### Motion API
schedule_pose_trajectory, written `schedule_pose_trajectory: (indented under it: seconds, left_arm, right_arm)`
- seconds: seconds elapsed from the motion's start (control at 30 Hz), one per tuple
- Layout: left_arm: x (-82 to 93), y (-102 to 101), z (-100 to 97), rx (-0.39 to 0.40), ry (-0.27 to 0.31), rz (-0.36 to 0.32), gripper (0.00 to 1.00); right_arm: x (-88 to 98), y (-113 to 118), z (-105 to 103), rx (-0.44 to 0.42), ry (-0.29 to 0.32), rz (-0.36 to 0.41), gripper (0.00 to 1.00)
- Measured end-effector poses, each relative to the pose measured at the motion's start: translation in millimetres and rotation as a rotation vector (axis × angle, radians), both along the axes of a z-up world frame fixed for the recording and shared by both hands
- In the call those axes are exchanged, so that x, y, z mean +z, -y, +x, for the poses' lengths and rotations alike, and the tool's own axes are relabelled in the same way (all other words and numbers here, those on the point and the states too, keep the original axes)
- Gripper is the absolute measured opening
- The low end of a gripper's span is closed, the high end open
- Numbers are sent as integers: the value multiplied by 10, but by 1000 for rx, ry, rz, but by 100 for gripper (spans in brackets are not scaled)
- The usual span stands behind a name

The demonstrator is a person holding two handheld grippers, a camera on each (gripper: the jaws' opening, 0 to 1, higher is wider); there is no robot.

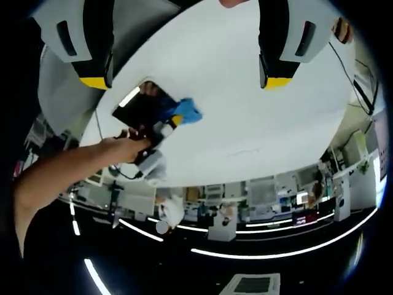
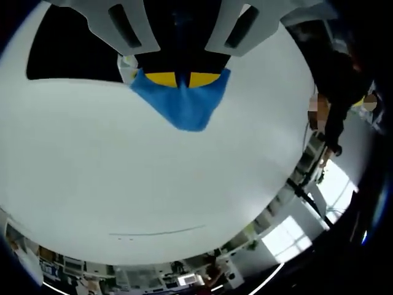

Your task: Wipe the mirror surface with the cleaning cloth until all visible marks leave the cleaned area.

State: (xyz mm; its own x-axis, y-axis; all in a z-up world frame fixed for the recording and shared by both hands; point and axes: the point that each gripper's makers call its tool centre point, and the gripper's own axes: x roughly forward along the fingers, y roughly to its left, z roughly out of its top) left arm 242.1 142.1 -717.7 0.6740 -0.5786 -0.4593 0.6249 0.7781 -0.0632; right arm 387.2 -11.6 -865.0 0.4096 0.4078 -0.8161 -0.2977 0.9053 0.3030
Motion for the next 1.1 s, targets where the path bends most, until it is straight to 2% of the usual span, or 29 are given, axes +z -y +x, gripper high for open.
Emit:
schedule_pose_trajectory:
  seconds: [0.07,0.1,0.17,0.23,0.37,1.1]
  left_arm:
    - [-24,-69,35,42,-17,-10,100]
    - [19,-72,41,52,-7,-30,100]
    - [37,-53,32,41,0,-37,100]
    - [0,-75,23,26,4,-1,100]
    - [34,-109,53,53,8,-29,100]
    - [76,-119,17,46,22,-11,100]
  right_arm:
    - [3,8,-35,0,-3,-10,0]
    - [6,17,-64,-9,-11,-10,0]
    - [2,29,-84,-23,-18,-5,0]
    - [-4,30,-125,-23,-20,-6,0]
    - [-10,36,-229,-19,-26,-3,0]
    - [-4,20,-556,-6,-71,10,0]
